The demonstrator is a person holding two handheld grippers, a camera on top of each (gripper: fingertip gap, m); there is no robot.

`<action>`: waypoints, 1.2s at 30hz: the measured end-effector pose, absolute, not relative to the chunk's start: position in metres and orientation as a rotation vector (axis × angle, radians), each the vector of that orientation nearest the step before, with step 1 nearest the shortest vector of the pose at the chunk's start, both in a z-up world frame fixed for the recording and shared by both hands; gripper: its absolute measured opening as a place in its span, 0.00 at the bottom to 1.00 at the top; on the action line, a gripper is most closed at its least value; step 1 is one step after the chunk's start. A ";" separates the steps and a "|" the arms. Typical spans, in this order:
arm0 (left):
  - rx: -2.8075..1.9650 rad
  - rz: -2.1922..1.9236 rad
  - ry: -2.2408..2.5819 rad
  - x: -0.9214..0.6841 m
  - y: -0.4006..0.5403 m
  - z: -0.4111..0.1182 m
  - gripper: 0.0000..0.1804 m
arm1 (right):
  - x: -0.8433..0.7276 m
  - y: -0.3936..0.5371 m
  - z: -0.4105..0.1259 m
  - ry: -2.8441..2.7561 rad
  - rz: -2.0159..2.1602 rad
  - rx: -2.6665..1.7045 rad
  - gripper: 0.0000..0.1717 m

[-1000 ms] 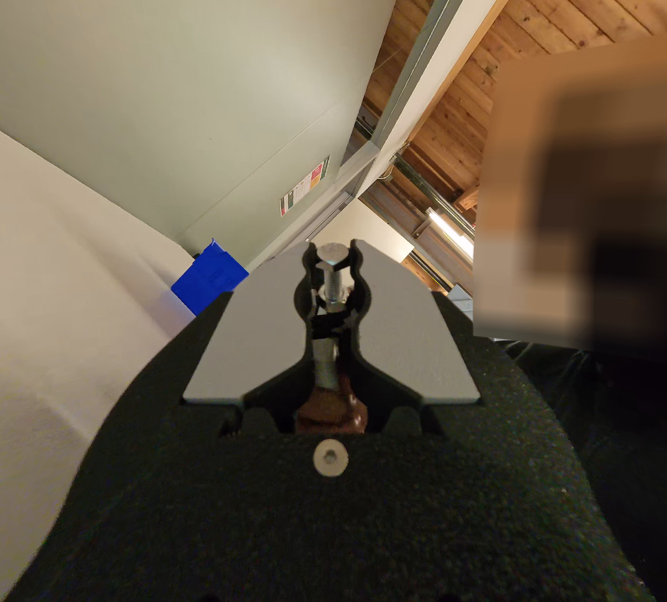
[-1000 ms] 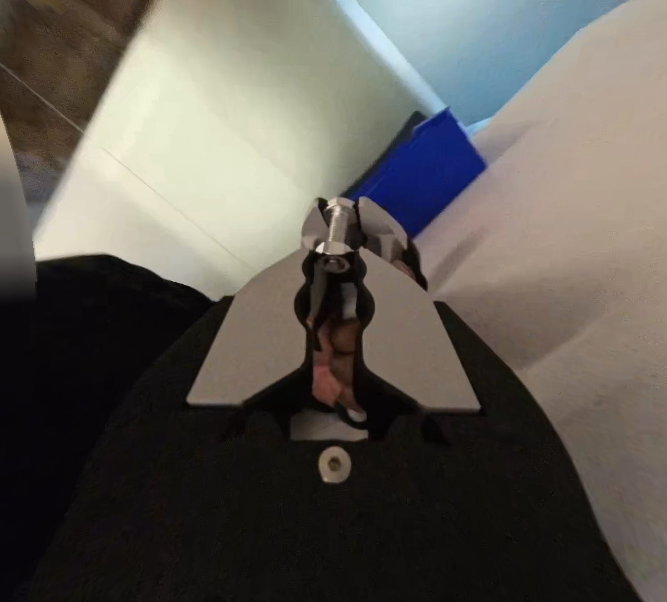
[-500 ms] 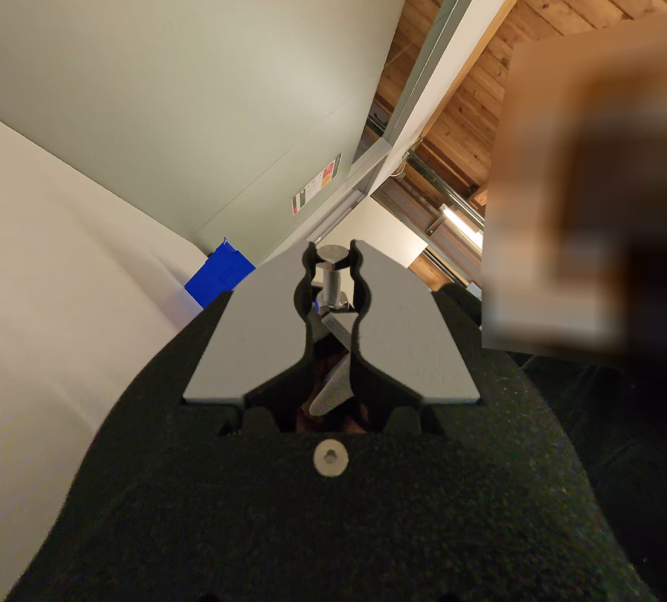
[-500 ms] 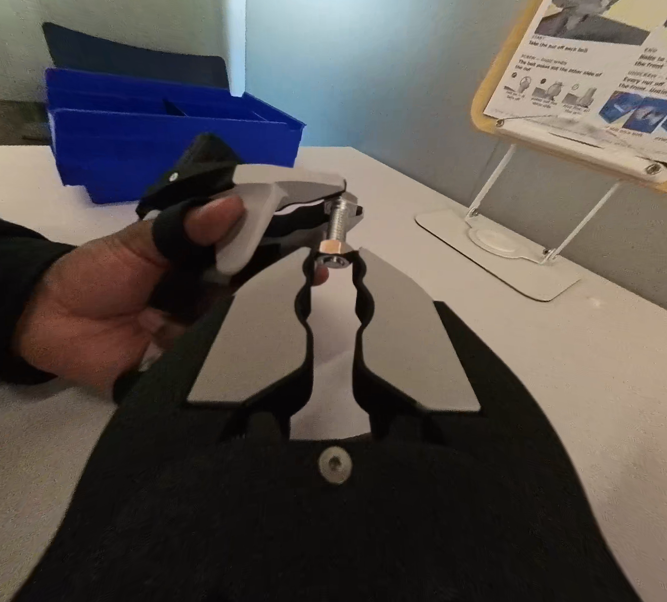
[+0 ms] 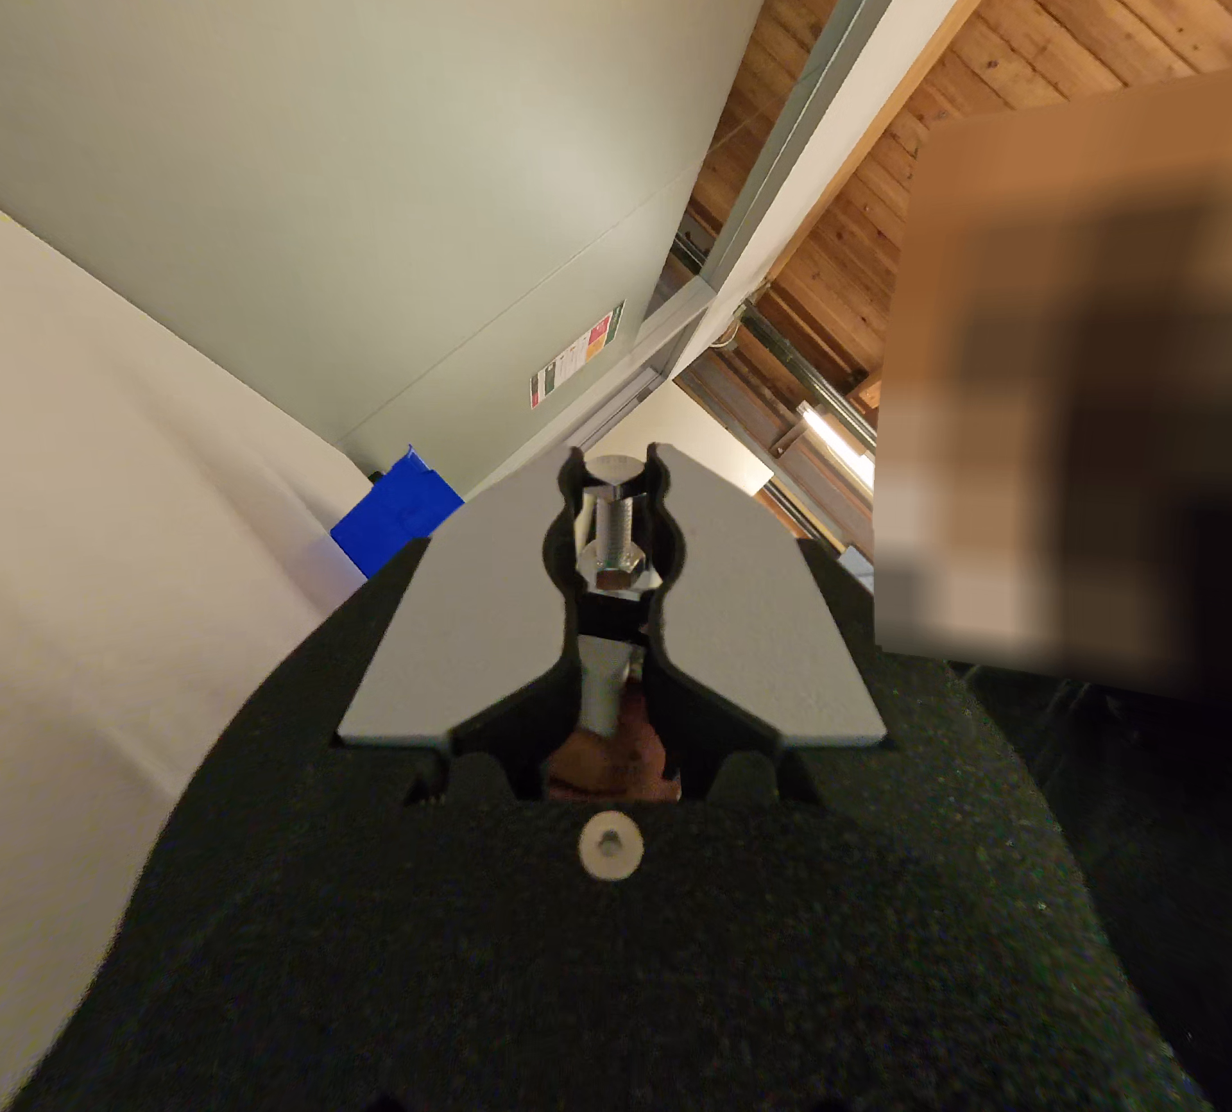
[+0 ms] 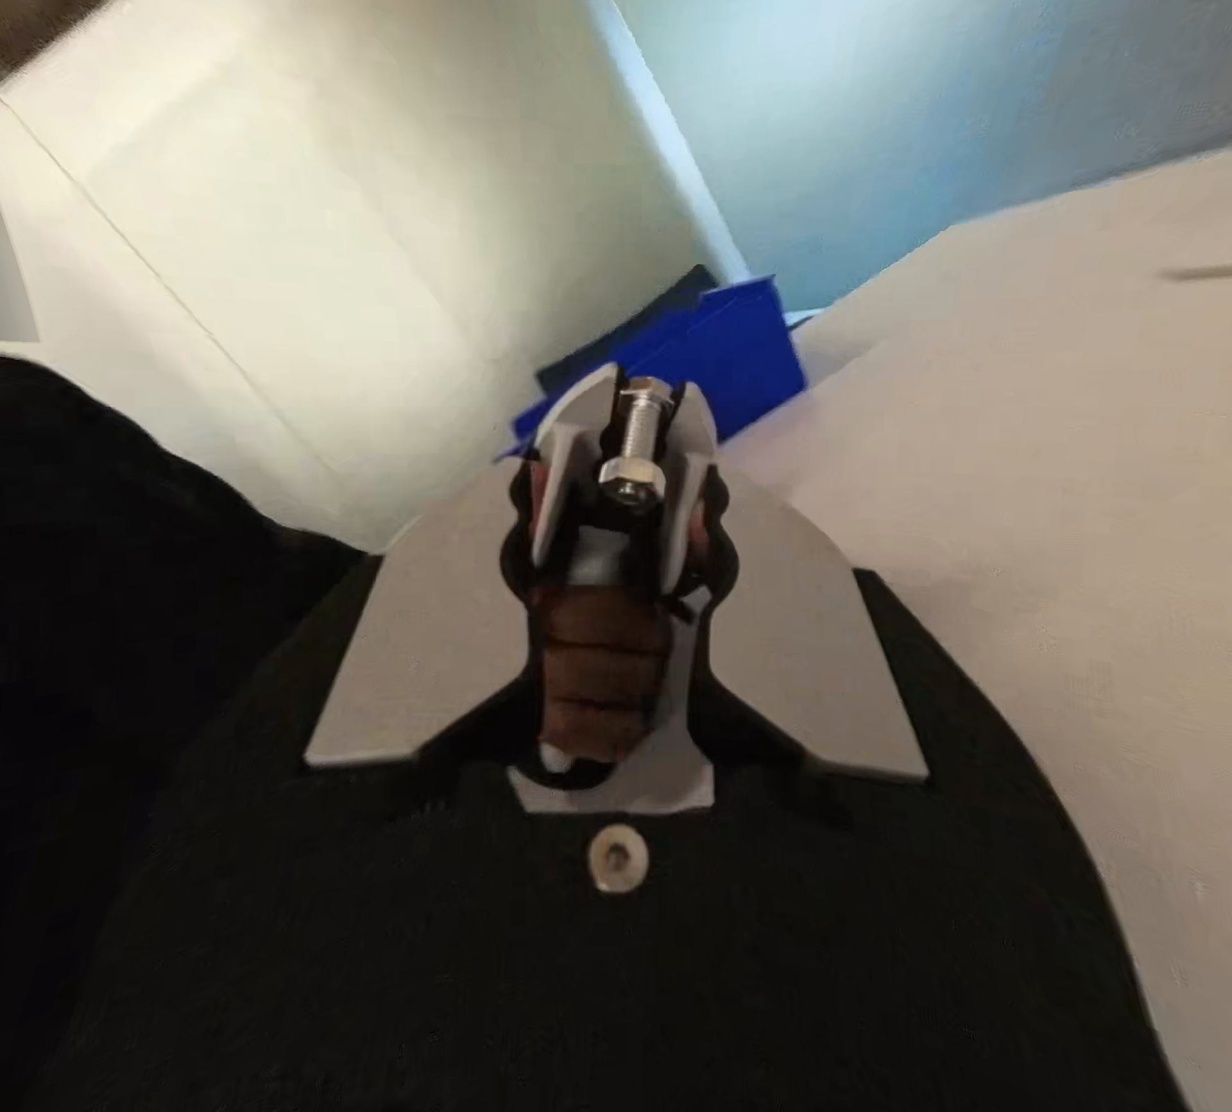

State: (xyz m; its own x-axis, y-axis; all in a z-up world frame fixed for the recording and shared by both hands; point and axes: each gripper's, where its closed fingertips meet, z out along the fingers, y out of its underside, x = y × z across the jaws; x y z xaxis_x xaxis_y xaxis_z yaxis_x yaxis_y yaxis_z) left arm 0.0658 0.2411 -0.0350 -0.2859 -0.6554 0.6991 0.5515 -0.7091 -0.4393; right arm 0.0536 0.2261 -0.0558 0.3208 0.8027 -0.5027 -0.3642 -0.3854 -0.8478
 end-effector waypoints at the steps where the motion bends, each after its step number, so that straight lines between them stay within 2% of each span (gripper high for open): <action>1: -1.187 -2.047 0.132 0.065 0.242 -0.036 0.09 | 0.054 0.227 -0.058 -0.496 1.161 -1.480 0.29; 5: -1.197 -2.021 0.163 0.067 0.240 -0.036 0.09 | 0.051 0.231 -0.073 -0.711 0.600 -1.463 0.29; 7: -1.206 -2.004 0.201 0.070 0.236 -0.036 0.09 | 0.053 0.234 -0.075 -0.736 0.433 -1.458 0.22; 9: -1.215 -1.985 0.234 0.073 0.234 -0.035 0.09 | 0.055 0.231 -0.071 -0.730 0.409 -1.443 0.11; 10: -1.208 -1.981 0.240 0.073 0.233 -0.035 0.09 | 0.054 0.230 -0.069 -0.720 0.450 -1.449 0.11; 13: -1.194 -1.991 0.253 0.072 0.232 -0.033 0.09 | 0.047 0.225 -0.069 -0.631 0.843 -1.538 0.10; 18: -1.184 -2.025 0.248 0.071 0.232 -0.032 0.09 | 0.045 0.215 -0.056 -0.230 1.923 -1.511 0.10; 20: -1.187 -2.021 0.249 0.071 0.232 -0.032 0.10 | 0.048 0.216 -0.054 -0.168 2.022 -1.443 0.11; 22: -1.186 -2.014 0.225 0.069 0.234 -0.033 0.09 | 0.047 0.216 -0.053 -0.241 1.859 -1.445 0.21; 24: -1.186 -2.025 0.186 0.066 0.238 -0.034 0.09 | 0.045 0.215 -0.054 -0.394 1.581 -1.461 0.26; 30: -1.205 -2.003 0.211 0.069 0.237 -0.035 0.09 | 0.046 0.231 -0.082 -0.675 0.689 -1.557 0.30; 33: -1.222 -1.984 0.260 0.073 0.232 -0.035 0.09 | 0.052 0.235 -0.081 -0.650 0.574 -1.560 0.26; 36: -1.236 -1.964 0.294 0.077 0.230 -0.036 0.09 | 0.055 0.230 -0.068 -0.625 0.665 -1.522 0.11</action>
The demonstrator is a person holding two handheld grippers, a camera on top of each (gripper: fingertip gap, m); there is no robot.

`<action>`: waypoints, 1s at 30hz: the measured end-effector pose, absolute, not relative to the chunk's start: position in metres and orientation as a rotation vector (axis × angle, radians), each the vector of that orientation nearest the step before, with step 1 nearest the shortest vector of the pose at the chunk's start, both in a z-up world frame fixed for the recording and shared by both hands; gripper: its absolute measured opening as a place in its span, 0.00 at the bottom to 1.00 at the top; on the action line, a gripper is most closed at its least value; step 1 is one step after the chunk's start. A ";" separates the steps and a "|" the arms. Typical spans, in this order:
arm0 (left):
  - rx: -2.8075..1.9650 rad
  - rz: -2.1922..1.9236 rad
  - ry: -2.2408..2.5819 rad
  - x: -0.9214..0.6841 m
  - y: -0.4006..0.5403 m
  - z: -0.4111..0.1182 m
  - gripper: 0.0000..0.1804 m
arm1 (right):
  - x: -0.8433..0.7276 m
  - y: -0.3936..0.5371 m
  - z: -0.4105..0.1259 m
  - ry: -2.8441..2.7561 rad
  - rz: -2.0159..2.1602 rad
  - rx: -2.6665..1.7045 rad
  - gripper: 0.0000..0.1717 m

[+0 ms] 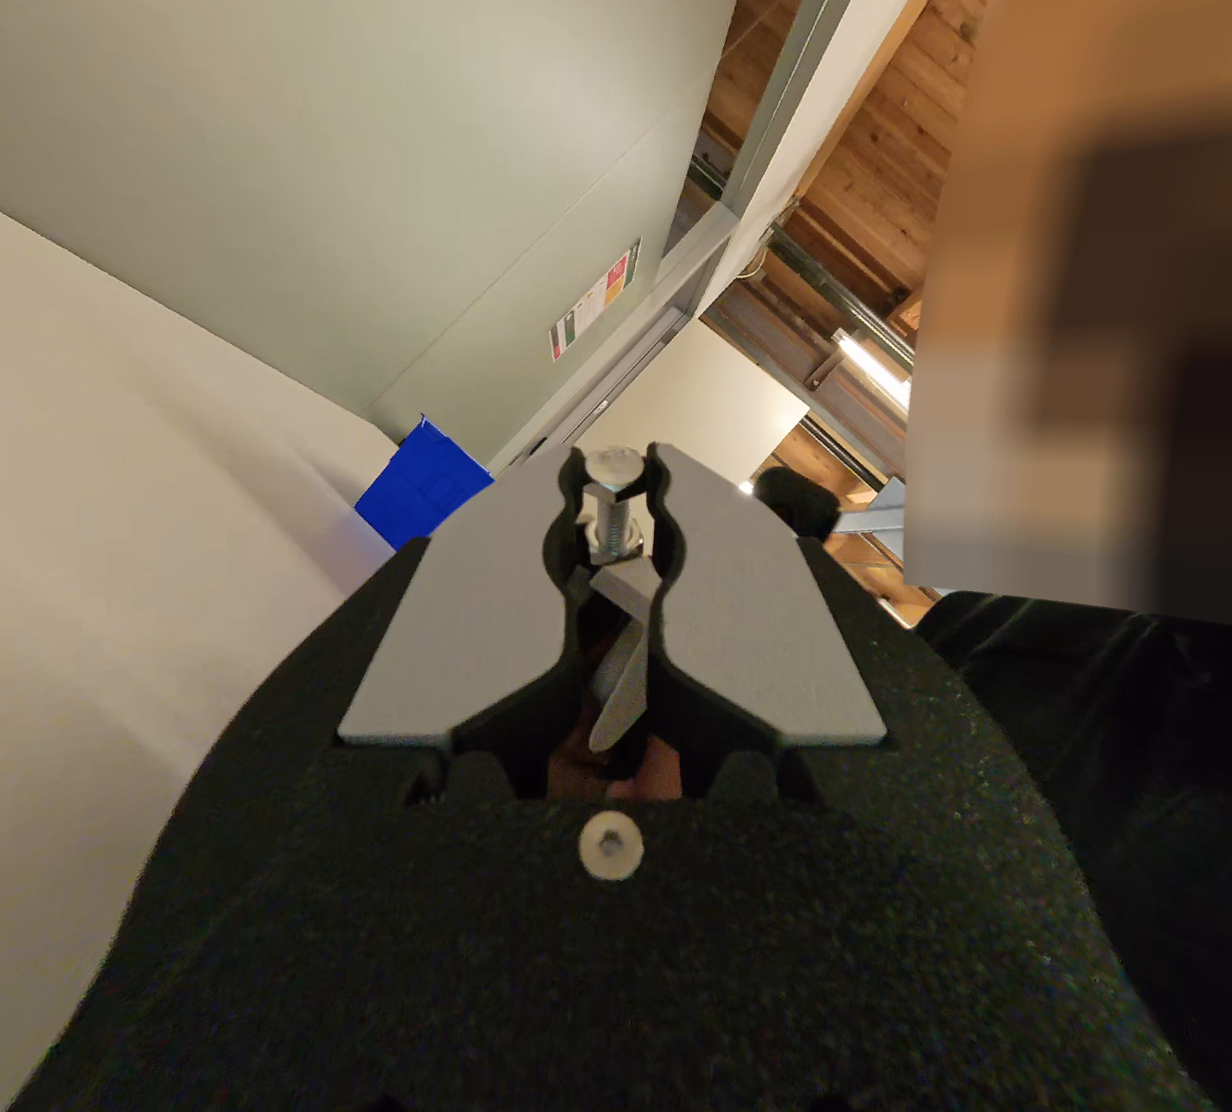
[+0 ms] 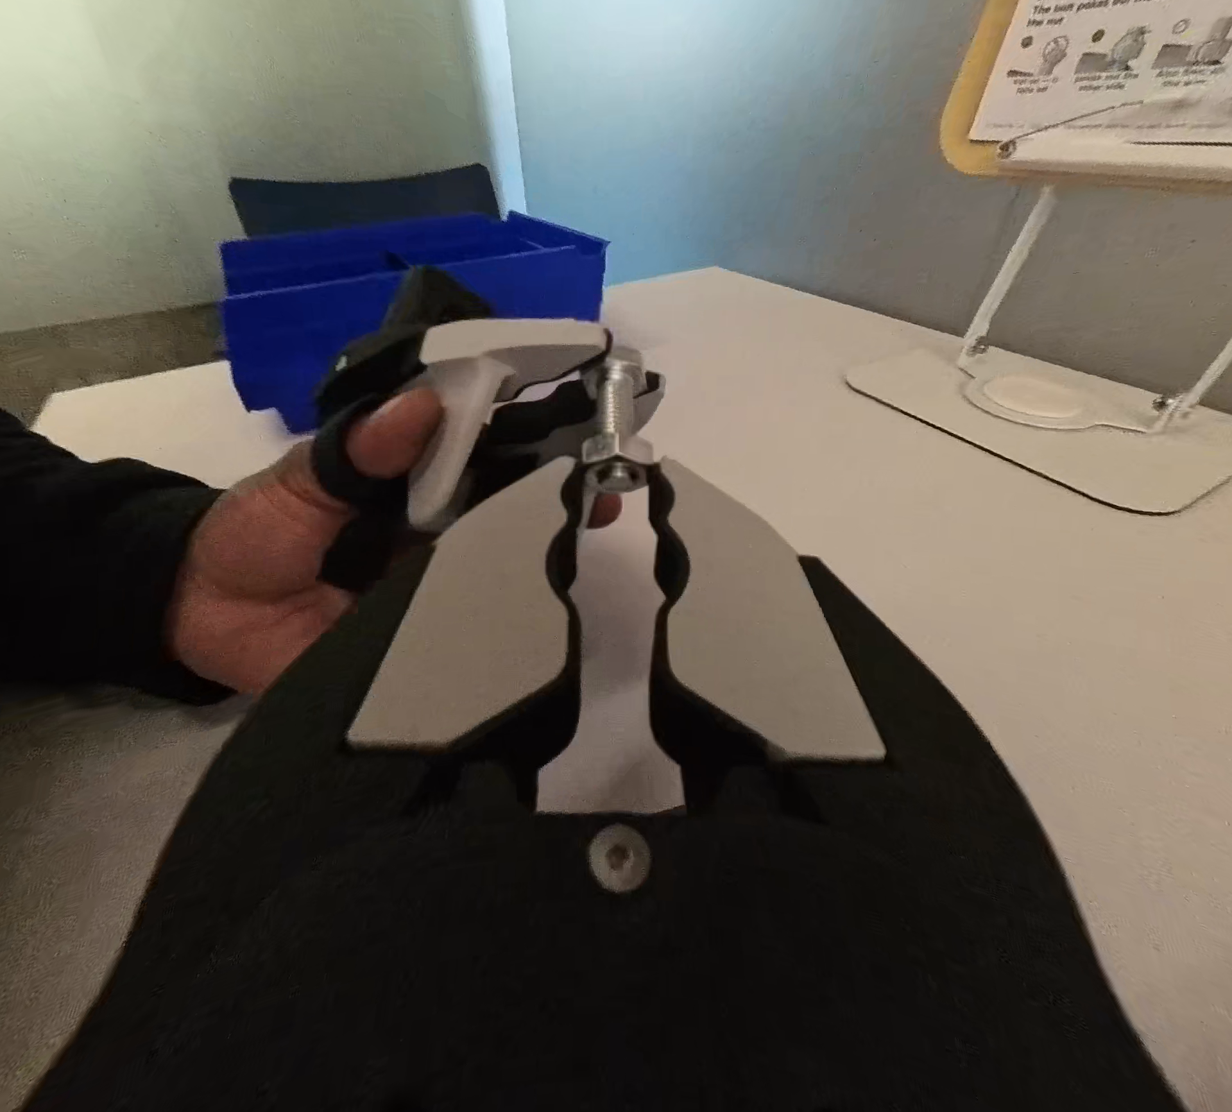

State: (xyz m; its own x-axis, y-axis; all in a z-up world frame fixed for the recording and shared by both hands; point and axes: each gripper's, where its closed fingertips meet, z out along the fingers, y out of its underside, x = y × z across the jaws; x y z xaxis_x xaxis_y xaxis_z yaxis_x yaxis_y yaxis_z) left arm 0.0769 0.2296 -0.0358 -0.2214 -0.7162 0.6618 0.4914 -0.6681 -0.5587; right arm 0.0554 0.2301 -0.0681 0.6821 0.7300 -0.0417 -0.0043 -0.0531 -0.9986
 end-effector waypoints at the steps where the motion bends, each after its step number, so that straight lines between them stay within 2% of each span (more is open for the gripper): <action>1: -1.226 -1.970 0.301 0.076 0.228 -0.035 0.09 | 0.054 0.229 -0.067 -0.620 0.727 -1.530 0.11; 3: -1.225 -1.972 0.295 0.076 0.229 -0.035 0.09 | 0.050 0.226 -0.068 -0.574 0.942 -1.575 0.11; 7: -1.204 -1.999 0.295 0.074 0.228 -0.033 0.09 | 0.044 0.216 -0.059 -0.326 1.731 -1.583 0.10; 9: -1.210 -2.001 0.297 0.075 0.228 -0.034 0.09 | 0.046 0.215 -0.057 -0.228 1.959 -1.521 0.11; 10: -1.215 -1.999 0.292 0.075 0.228 -0.034 0.09 | 0.046 0.217 -0.057 -0.214 1.956 -1.507 0.11; 13: -1.205 -2.012 0.242 0.071 0.233 -0.034 0.09 | 0.046 0.221 -0.060 -0.293 1.692 -1.519 0.28; 20: -1.222 -2.015 0.222 0.071 0.236 -0.036 0.09 | 0.056 0.236 -0.073 -0.582 0.781 -1.518 0.30; 22: -1.238 -2.000 0.258 0.074 0.233 -0.036 0.09 | 0.057 0.235 -0.073 -0.622 0.660 -1.497 0.25; 24: -1.250 -1.983 0.287 0.077 0.231 -0.037 0.09 | 0.056 0.230 -0.070 -0.670 0.607 -1.468 0.12; 27: -1.226 -1.996 0.299 0.076 0.229 -0.035 0.09 | 0.053 0.226 -0.065 -0.655 0.724 -1.496 0.11; 30: -1.218 -2.007 0.300 0.074 0.229 -0.034 0.09 | 0.047 0.220 -0.062 -0.513 1.226 -1.580 0.11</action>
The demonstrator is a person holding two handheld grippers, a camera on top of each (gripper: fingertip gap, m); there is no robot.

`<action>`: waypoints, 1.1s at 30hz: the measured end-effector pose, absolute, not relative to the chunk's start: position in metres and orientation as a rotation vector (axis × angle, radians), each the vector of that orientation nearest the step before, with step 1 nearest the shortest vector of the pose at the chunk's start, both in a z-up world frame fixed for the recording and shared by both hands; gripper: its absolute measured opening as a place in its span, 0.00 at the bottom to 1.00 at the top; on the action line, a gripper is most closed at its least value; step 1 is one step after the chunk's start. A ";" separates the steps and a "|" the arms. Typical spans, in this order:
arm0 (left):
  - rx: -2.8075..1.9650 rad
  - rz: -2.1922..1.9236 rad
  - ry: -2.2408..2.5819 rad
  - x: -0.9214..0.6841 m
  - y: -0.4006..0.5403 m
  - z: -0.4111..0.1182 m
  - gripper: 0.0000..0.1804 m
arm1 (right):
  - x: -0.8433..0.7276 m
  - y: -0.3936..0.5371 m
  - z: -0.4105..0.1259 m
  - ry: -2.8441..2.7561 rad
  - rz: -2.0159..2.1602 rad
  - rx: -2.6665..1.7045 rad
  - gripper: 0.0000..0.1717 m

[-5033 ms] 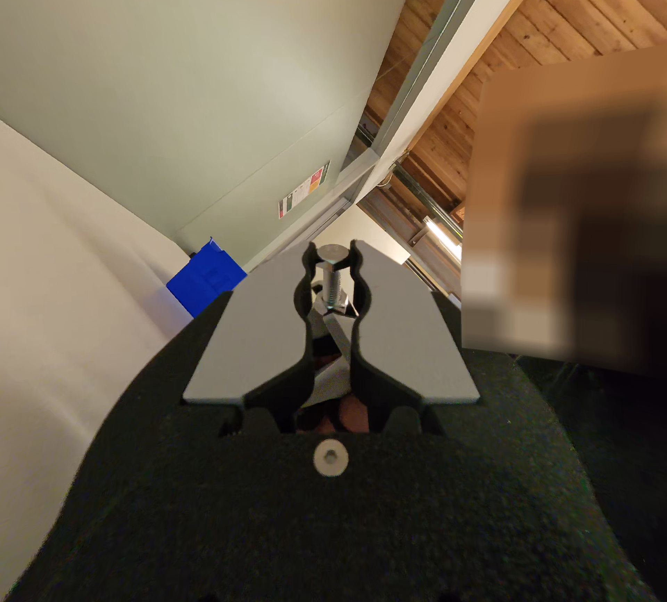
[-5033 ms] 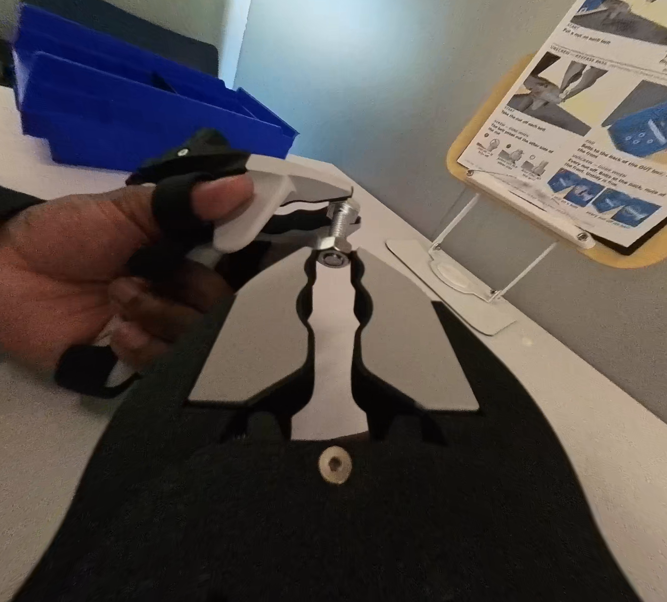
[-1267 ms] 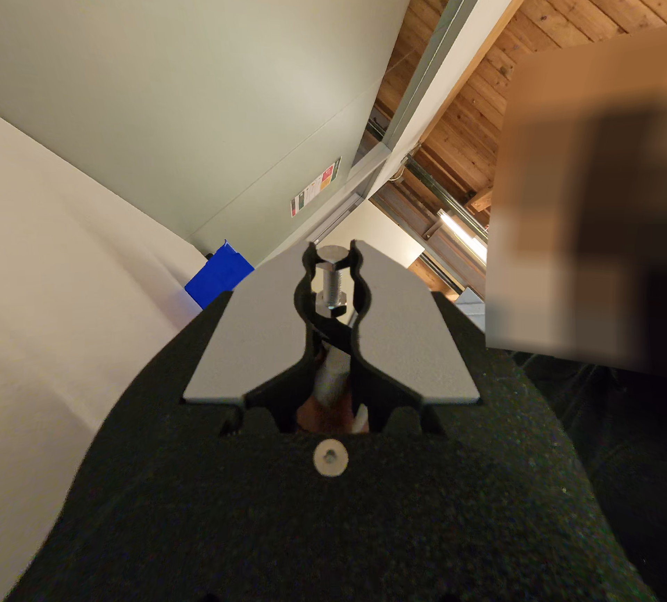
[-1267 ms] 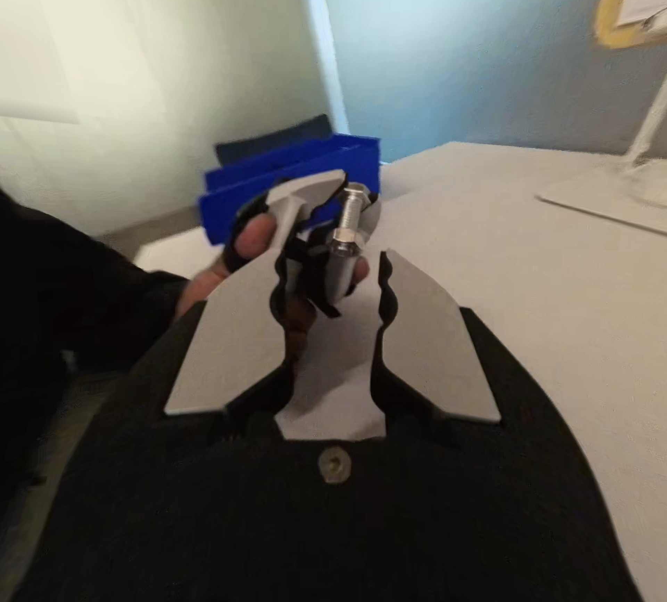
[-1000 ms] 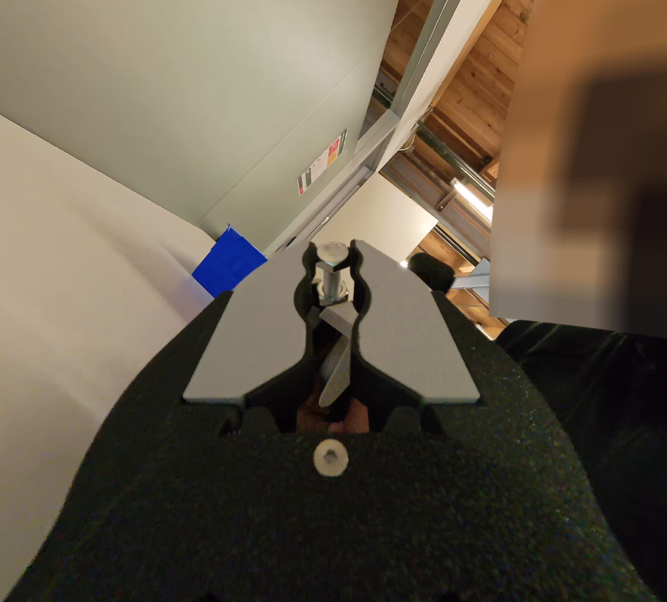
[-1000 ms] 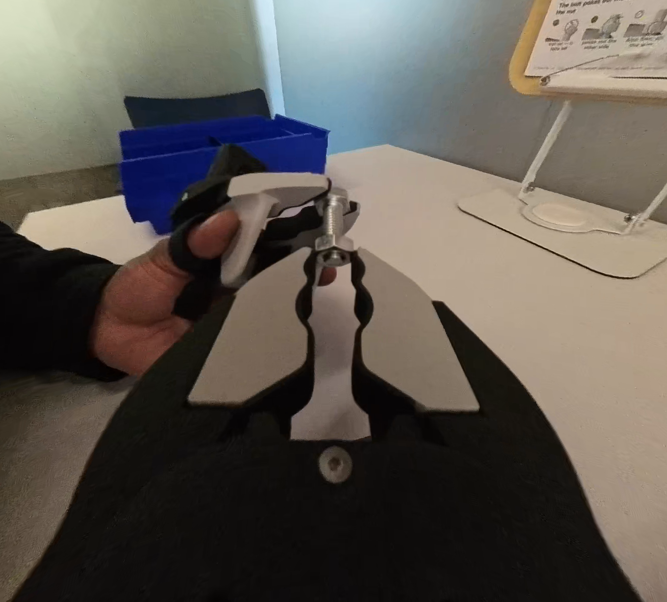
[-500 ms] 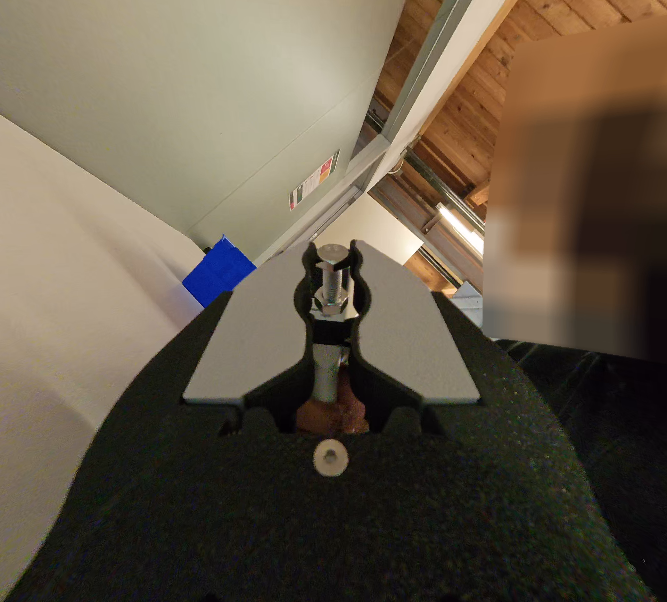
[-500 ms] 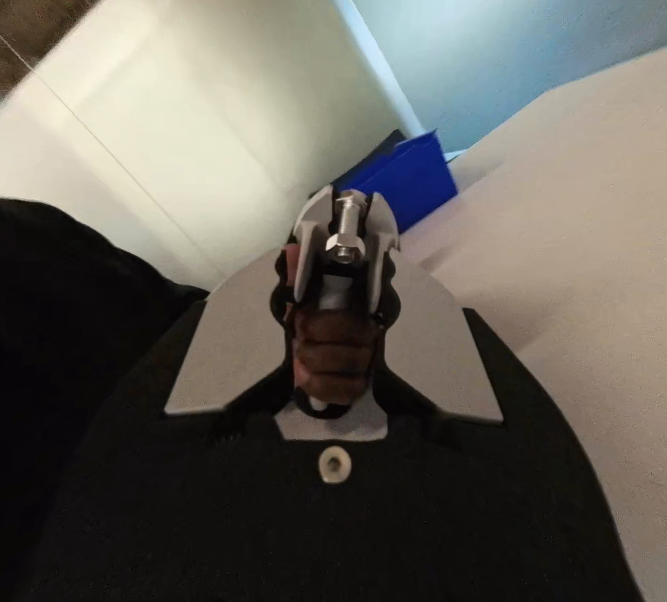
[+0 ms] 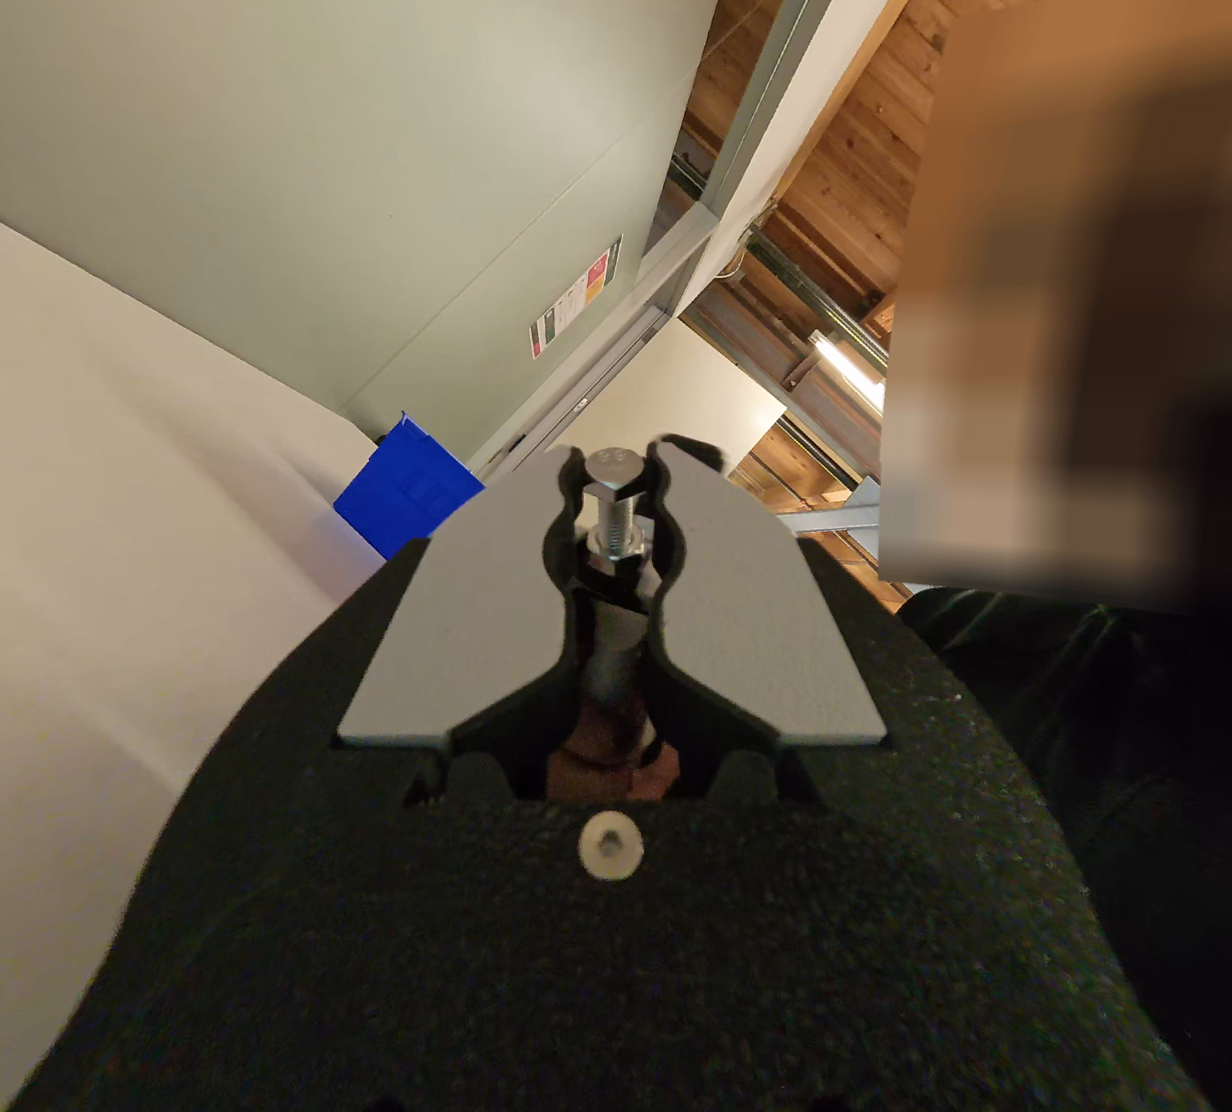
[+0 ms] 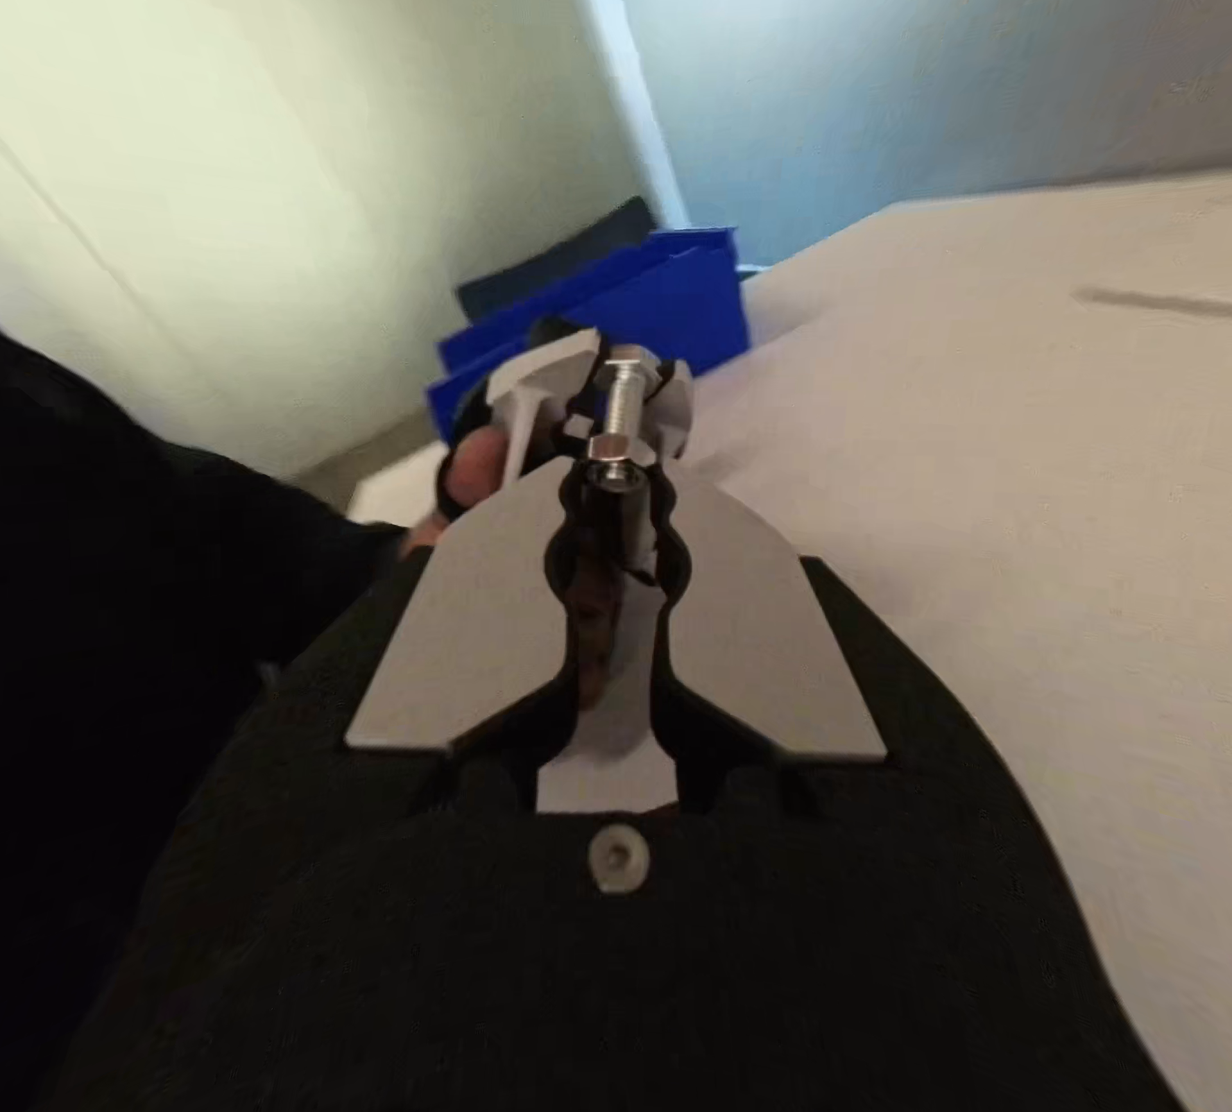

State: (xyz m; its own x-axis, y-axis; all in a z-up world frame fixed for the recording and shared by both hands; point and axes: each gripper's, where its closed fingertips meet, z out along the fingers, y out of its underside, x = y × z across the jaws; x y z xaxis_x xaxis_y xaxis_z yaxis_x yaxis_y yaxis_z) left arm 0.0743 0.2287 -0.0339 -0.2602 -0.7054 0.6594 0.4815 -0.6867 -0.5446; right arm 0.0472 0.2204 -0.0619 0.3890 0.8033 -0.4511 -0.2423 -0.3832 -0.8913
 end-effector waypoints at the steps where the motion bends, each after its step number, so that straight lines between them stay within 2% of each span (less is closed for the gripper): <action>1: -1.216 -2.010 0.302 0.074 0.229 -0.034 0.09 | 0.046 0.218 -0.060 -0.440 1.440 -1.592 0.11; 4: -1.221 -2.015 0.304 0.075 0.229 -0.034 0.09 | 0.047 0.215 -0.054 -0.206 2.003 -1.538 0.11; 6: -1.224 -2.011 0.302 0.075 0.229 -0.035 0.09 | 0.051 0.219 -0.054 -0.115 2.077 -1.482 0.13; 10: -1.224 -2.010 0.261 0.072 0.232 -0.035 0.09 | 0.052 0.224 -0.056 -0.259 1.729 -1.493 0.30; 15: -1.242 -2.000 0.241 0.070 0.235 -0.037 0.09 | 0.060 0.233 -0.062 -0.483 1.065 -1.492 0.30; 19: -1.266 -1.962 0.298 0.076 0.230 -0.038 0.09 | 0.059 0.235 -0.070 -0.611 0.738 -1.502 0.23; 20: -1.277 -1.950 0.304 0.077 0.230 -0.039 0.09 | 0.058 0.233 -0.072 -0.634 0.702 -1.501 0.19; 21: -1.287 -1.942 0.302 0.078 0.231 -0.040 0.09 | 0.057 0.230 -0.069 -0.640 0.706 -1.484 0.11; 25: -1.252 -1.959 0.318 0.076 0.228 -0.037 0.09 | 0.052 0.224 -0.064 -0.574 0.995 -1.535 0.10; 30: -1.224 -2.003 0.331 0.075 0.226 -0.034 0.09 | 0.049 0.215 -0.054 -0.227 1.989 -1.526 0.10; 33: -1.229 -1.990 0.315 0.075 0.228 -0.035 0.09 | 0.050 0.218 -0.057 -0.193 2.004 -1.482 0.14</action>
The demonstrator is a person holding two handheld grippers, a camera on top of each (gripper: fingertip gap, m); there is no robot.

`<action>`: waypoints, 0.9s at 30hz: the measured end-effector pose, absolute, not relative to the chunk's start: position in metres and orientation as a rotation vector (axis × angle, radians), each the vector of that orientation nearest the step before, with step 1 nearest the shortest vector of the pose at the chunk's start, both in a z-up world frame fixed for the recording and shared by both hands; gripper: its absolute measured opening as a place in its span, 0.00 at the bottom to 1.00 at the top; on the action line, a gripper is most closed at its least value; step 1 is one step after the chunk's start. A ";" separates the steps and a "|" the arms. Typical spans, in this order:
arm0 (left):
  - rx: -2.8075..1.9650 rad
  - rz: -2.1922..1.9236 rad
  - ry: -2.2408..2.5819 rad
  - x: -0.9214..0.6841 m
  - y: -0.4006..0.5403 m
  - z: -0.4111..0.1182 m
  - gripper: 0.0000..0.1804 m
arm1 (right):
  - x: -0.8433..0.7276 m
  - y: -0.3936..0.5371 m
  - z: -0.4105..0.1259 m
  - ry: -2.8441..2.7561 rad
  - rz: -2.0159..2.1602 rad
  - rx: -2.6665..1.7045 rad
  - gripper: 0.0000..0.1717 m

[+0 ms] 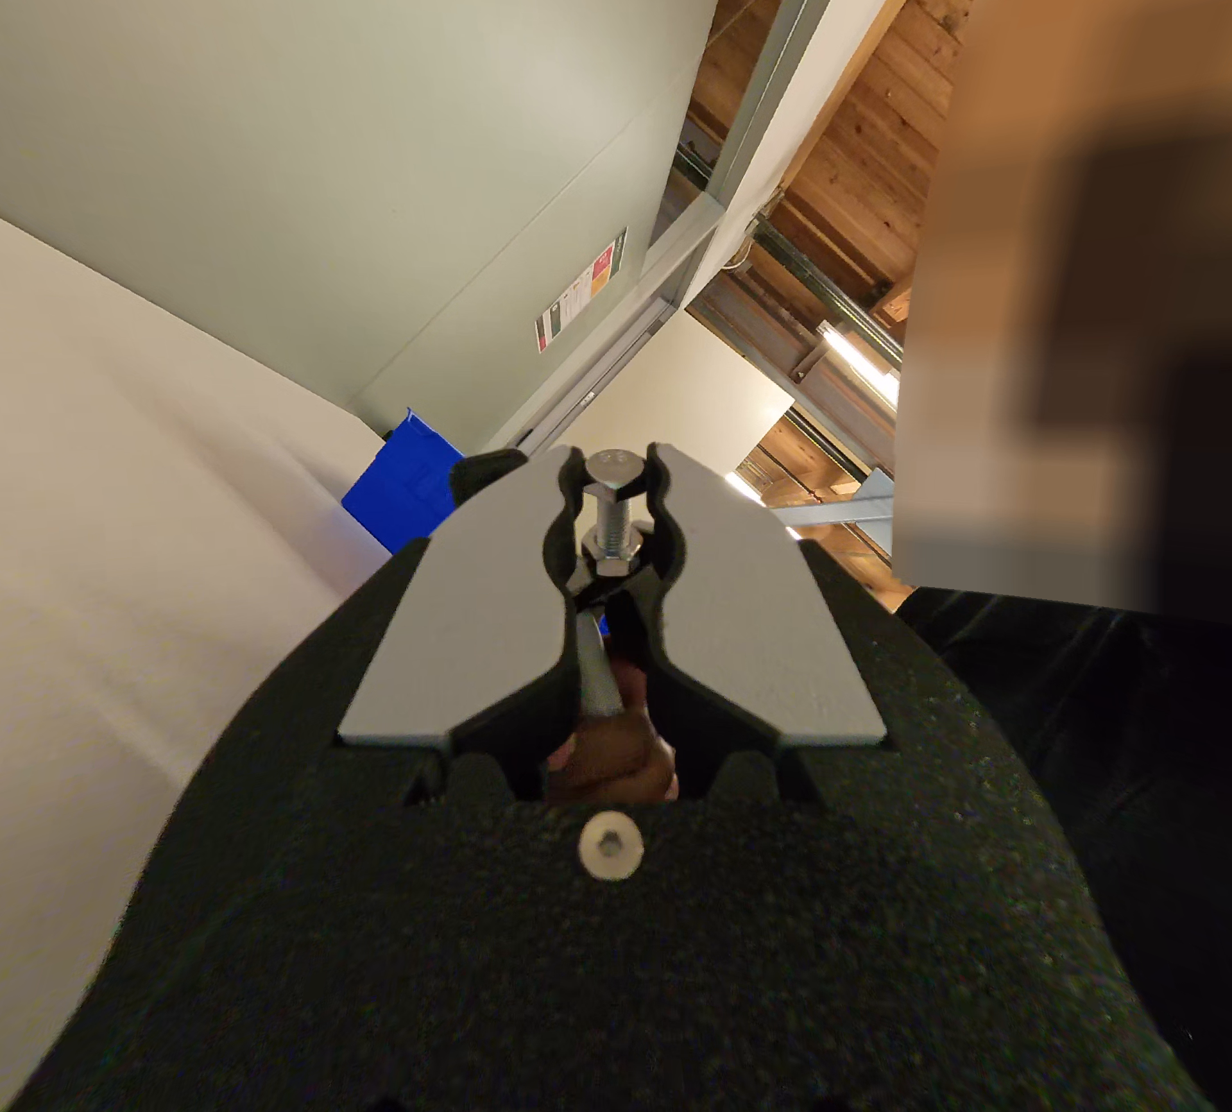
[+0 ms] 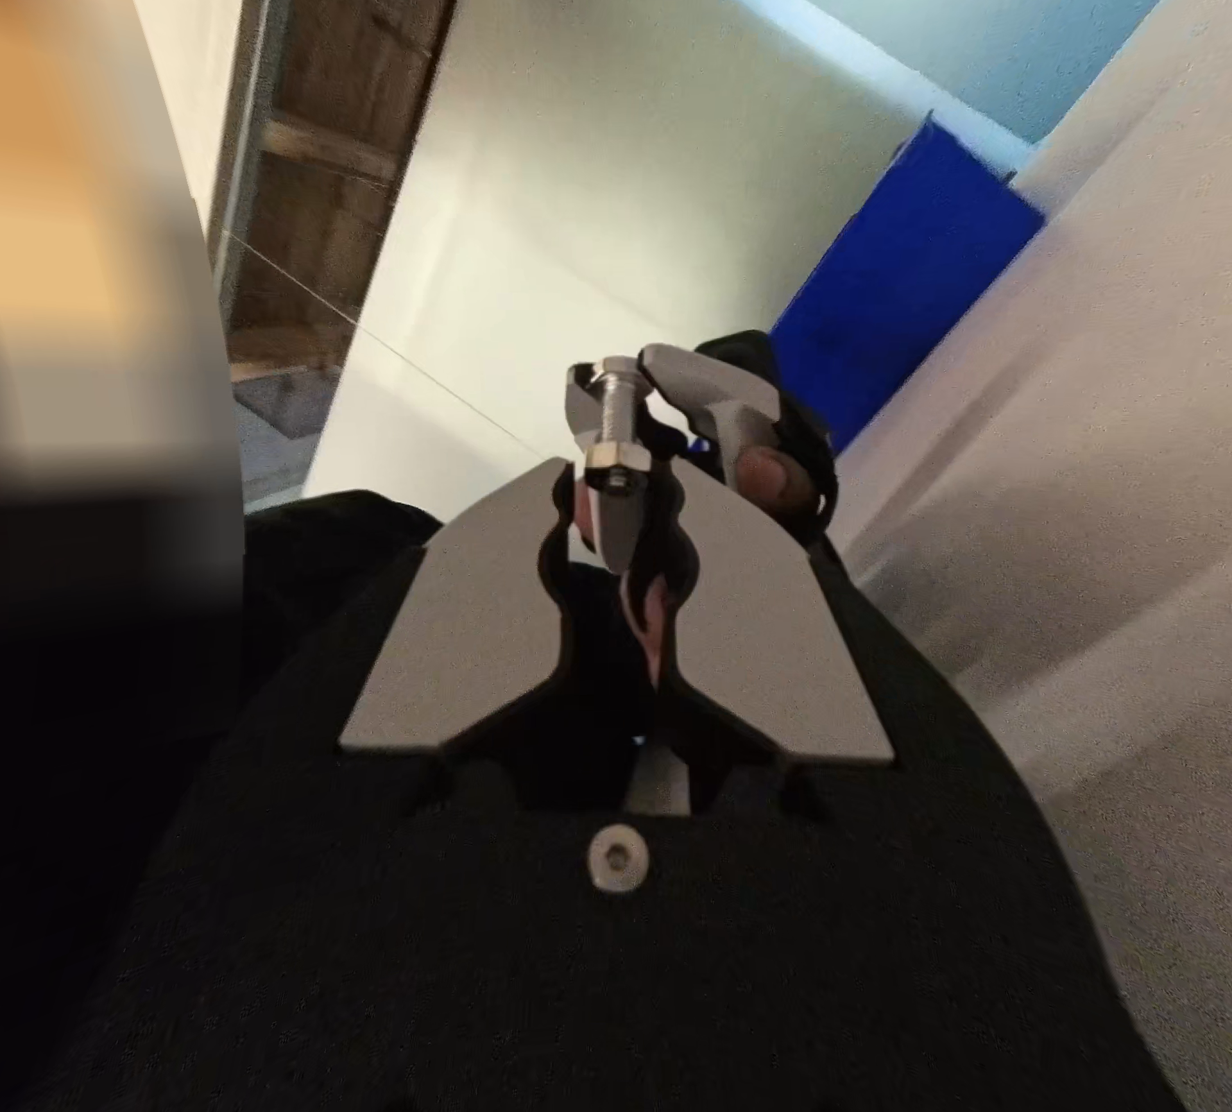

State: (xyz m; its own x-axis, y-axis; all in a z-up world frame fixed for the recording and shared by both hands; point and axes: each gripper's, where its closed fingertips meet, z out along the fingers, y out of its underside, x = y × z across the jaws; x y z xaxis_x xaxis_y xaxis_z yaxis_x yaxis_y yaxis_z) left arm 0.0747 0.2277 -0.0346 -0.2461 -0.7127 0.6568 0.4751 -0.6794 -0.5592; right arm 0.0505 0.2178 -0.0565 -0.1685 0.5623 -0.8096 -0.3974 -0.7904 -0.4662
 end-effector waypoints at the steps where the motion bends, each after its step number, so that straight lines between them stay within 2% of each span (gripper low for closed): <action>1: -1.229 -1.986 0.296 0.073 0.229 -0.035 0.09 | 0.049 0.218 -0.058 -0.243 1.907 -1.492 0.19; 2: -1.232 -1.982 0.272 0.071 0.232 -0.035 0.09 | 0.049 0.218 -0.057 -0.306 1.801 -1.491 0.23; 9: -1.263 -1.948 0.271 0.073 0.234 -0.039 0.09 | 0.059 0.232 -0.066 -0.620 0.828 -1.475 0.27; 10: -1.270 -1.937 0.289 0.074 0.233 -0.039 0.09 | 0.058 0.231 -0.066 -0.645 0.763 -1.467 0.25; 12: -1.279 -1.918 0.325 0.078 0.229 -0.039 0.09 | 0.056 0.228 -0.067 -0.692 0.691 -1.464 0.11; 15: -1.244 -1.939 0.344 0.077 0.226 -0.036 0.09 | 0.053 0.223 -0.062 -0.634 0.906 -1.502 0.10; 20: -1.205 -2.010 0.355 0.076 0.223 -0.032 0.09 | 0.049 0.213 -0.053 -0.264 1.985 -1.523 0.10; 21: -1.205 -2.007 0.358 0.076 0.223 -0.032 0.09 | 0.052 0.215 -0.051 -0.187 2.101 -1.477 0.11; 22: -1.209 -1.995 0.353 0.076 0.224 -0.032 0.09 | 0.054 0.218 -0.050 -0.147 2.110 -1.444 0.13; 24: -1.213 -1.970 0.314 0.074 0.228 -0.033 0.09 | 0.054 0.221 -0.052 -0.203 1.928 -1.452 0.25; 27: -1.219 -1.976 0.264 0.070 0.234 -0.034 0.09 | 0.051 0.224 -0.059 -0.430 1.423 -1.501 0.32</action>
State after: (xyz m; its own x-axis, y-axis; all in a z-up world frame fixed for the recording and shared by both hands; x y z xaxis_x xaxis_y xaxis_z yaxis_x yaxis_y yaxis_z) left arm 0.0703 0.2335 -0.0343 -0.2324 -0.7097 0.6651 0.5097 -0.6713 -0.5381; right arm 0.0512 0.2241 -0.0590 0.2497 0.7965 -0.5506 -0.3579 -0.4524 -0.8169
